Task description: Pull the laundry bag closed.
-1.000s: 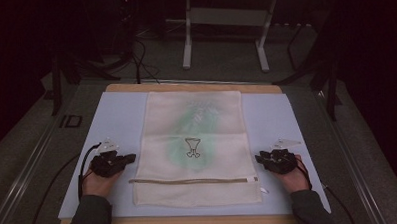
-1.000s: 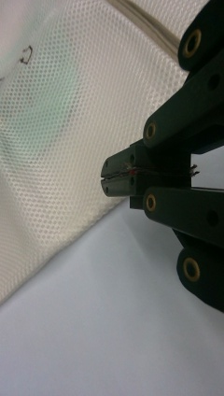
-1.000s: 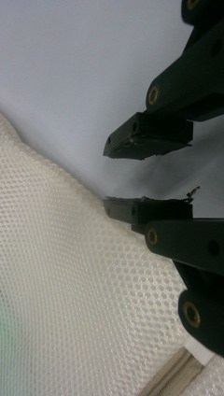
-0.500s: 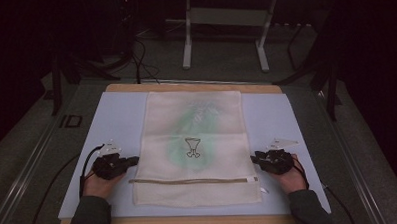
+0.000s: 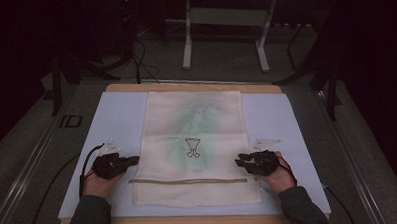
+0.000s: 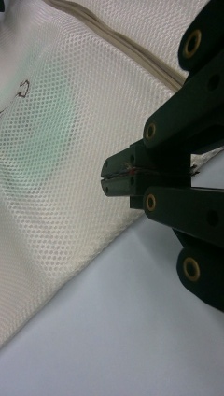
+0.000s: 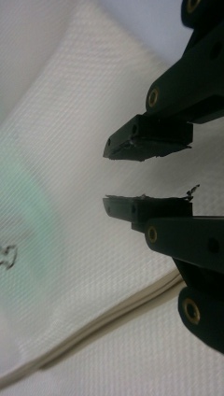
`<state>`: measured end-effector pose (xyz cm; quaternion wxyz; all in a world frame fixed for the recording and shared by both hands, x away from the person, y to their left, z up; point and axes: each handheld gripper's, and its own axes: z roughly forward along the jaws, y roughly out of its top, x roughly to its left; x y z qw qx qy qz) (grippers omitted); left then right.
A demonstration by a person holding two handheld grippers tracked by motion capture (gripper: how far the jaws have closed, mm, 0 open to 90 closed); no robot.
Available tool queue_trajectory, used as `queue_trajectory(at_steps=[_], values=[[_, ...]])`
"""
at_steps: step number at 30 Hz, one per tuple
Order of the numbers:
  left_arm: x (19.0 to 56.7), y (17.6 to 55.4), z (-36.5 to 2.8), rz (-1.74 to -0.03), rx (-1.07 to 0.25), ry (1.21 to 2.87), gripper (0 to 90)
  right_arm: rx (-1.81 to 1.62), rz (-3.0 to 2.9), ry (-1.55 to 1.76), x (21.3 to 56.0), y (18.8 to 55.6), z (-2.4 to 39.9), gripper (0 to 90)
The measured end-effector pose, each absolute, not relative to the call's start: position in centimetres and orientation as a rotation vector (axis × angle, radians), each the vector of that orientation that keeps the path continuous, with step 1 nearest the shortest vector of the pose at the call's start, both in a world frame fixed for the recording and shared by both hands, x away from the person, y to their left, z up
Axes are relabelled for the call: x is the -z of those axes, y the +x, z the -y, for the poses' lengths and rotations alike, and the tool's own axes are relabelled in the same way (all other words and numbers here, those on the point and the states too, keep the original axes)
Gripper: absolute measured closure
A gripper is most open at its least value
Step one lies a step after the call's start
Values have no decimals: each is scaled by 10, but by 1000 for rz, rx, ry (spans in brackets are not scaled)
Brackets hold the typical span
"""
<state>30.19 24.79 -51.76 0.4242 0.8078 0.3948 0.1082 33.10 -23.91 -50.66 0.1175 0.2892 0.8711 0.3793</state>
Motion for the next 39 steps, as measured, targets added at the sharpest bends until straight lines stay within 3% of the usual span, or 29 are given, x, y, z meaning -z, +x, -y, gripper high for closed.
queue_trajectory(at_steps=[39], values=[[518, 302, -246, -957, -252, 2047, 891, -1181, -2678, 532, 488, 323, 130, 744]])
